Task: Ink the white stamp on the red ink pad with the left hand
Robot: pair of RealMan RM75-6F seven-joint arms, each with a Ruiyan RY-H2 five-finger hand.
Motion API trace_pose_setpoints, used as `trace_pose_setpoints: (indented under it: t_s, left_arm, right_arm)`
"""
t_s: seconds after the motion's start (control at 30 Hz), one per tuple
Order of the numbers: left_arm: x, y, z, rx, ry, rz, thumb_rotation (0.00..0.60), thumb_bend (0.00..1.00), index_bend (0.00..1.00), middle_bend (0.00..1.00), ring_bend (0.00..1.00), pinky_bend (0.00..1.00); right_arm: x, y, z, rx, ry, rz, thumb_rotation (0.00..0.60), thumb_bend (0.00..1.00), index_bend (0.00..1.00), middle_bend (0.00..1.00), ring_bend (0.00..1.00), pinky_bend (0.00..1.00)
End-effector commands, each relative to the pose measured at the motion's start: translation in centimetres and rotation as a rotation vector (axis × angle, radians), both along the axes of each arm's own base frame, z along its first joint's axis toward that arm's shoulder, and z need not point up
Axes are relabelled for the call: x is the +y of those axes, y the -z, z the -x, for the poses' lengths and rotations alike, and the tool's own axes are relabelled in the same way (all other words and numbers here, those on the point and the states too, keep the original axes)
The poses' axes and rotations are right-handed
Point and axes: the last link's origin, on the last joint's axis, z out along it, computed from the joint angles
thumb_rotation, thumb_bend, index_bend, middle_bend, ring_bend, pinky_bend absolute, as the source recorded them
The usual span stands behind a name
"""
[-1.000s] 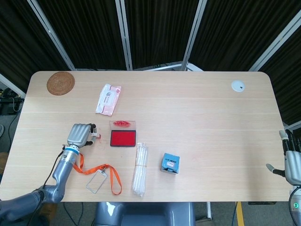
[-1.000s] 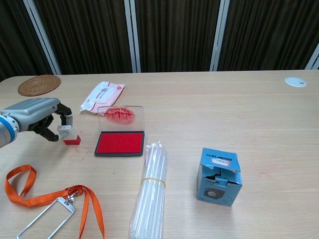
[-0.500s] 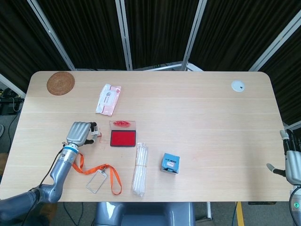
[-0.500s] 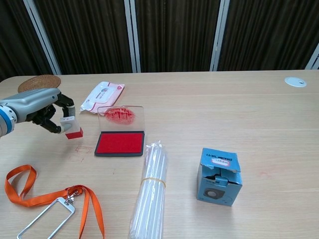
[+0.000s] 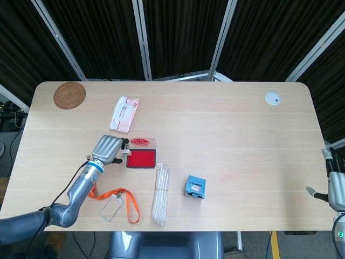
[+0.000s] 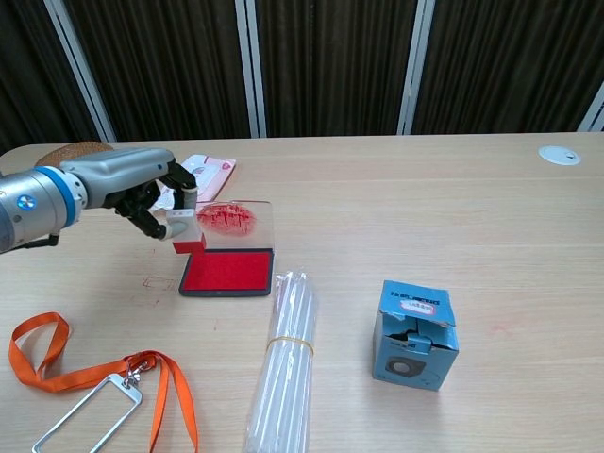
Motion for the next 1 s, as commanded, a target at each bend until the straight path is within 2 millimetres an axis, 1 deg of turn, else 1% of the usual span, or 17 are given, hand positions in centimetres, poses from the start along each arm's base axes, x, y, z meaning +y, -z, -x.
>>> trace_pose_setpoints:
  t_s: [0.03,0.33,1.0]
  left_arm:
    - [0.3,1.2,-0.8,-0.008,-0.005,0.017,0.6,0.44,0.58,0.53,0.8,0.78]
    - [0.7,2.2,-1.1,0.007,-0.015,0.005,0.6,0.44,0.59,0.53,0.8,0.78]
    - [0.5,4.6,-0.7,0.002,-0.031,0.047,0.6,0.44,0.6,0.53,0.8,0.78]
  right_arm:
    - [0.0,0.0,0.0,0.0,0.0,0.002,0.6,0.0,0.0,0.0,0.0,0.0]
    - [0.0,-0.2,0.5,0.002,0.016,0.006,0.6,0.0,0.0,0.0,0.0,0.0]
    - [-0.3,-0.2,0.8,-0.005,0.029,0.003,0.6,0.0,0.0,0.0,0.0,0.0]
